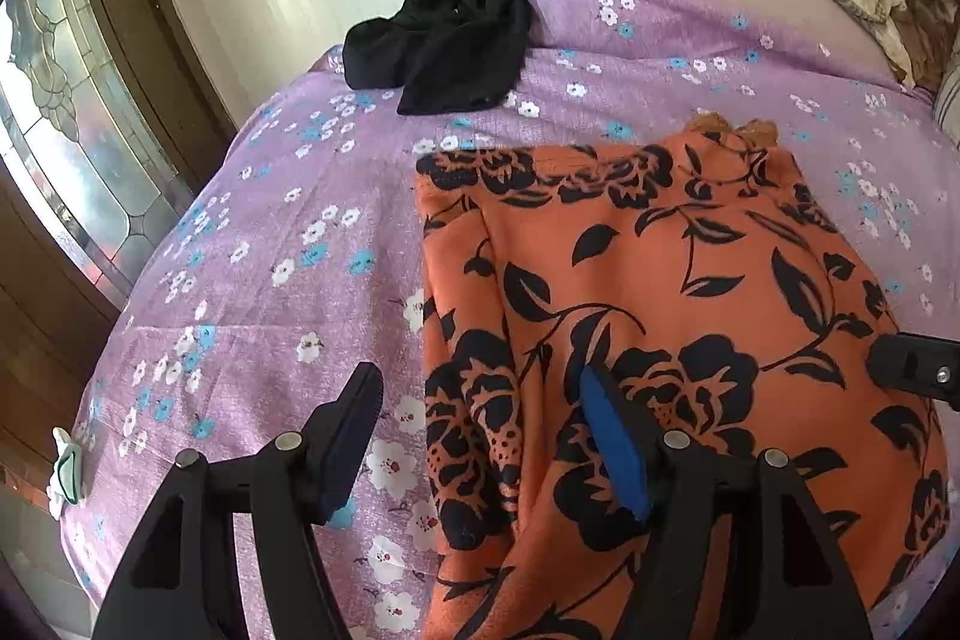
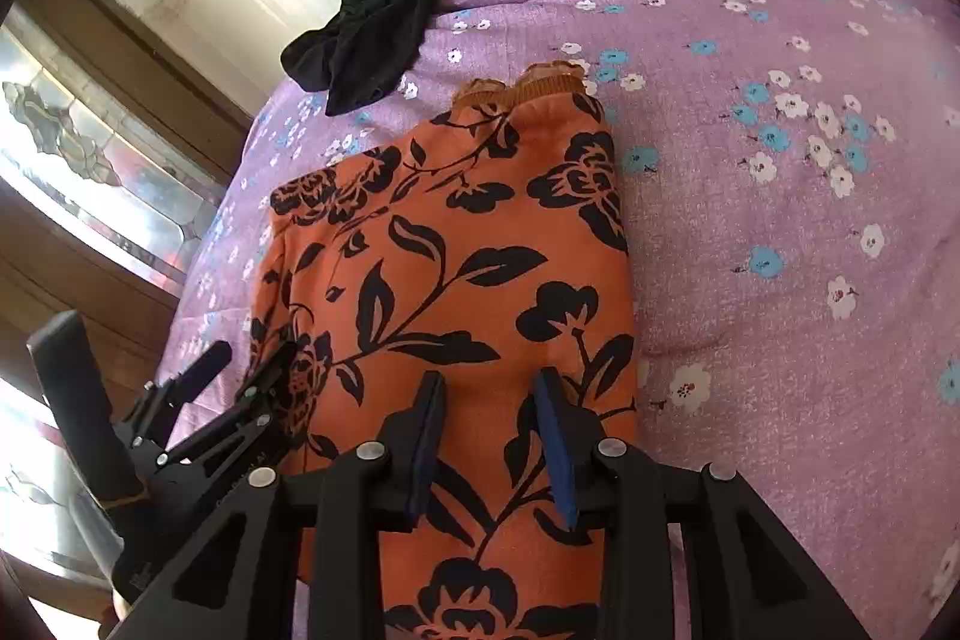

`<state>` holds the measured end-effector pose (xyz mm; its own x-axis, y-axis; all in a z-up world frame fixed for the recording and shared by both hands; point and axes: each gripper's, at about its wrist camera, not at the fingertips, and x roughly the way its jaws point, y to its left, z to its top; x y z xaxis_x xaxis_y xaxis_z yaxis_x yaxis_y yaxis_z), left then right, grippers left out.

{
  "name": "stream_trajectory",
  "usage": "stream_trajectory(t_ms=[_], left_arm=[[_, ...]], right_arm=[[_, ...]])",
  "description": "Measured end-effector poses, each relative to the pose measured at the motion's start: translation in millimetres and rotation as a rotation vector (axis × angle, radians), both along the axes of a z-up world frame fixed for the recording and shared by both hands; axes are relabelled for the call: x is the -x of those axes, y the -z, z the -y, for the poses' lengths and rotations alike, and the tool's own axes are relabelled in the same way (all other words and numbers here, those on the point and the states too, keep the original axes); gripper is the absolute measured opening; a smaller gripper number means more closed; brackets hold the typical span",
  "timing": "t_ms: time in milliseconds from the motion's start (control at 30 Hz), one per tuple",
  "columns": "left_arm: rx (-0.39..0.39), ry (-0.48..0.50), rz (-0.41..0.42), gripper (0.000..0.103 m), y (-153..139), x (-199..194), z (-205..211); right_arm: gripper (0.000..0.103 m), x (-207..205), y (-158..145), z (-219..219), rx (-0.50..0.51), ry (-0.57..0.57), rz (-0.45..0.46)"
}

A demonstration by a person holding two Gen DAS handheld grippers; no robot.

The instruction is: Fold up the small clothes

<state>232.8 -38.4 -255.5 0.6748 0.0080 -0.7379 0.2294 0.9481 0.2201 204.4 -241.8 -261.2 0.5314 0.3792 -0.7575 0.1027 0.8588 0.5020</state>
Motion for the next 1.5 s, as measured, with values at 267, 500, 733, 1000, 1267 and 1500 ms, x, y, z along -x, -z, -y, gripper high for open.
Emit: stream_trajectory(t_ms=[267,500,733,1000,1267,1500], left_arm=[[0.065,0.017,0.048,0.069,-21.3,12.1,1.3],[0.107,0.042,0.084,0.069,-36.9,23.8,4.1],[0.125,0.029,0.092,0.069,-42.1,26.1,-4.7],[0.122,0.008,0.081,0.07,-39.5,20.4,-15.1],[0.12,-0.02,0.064,0.07,-35.4,11.4,-22.0],[0.107,-0.105,-0.124,0.073,-0.7,-15.7,-37.1]], right_arm=[[0.052,36.5,-23.3,18.9,-0.04,0.02,0.085],[0.073,48.6,-36.6,34.4,-0.057,0.072,0.16],[0.073,36.9,-25.1,34.1,-0.09,0.078,0.156],[0.073,23.5,-12.4,30.6,-0.087,0.079,0.128],[0.066,20.6,-13.4,30.6,-0.13,0.085,0.192],[0.038,2.1,13.5,4.9,-0.08,-0.03,0.057]])
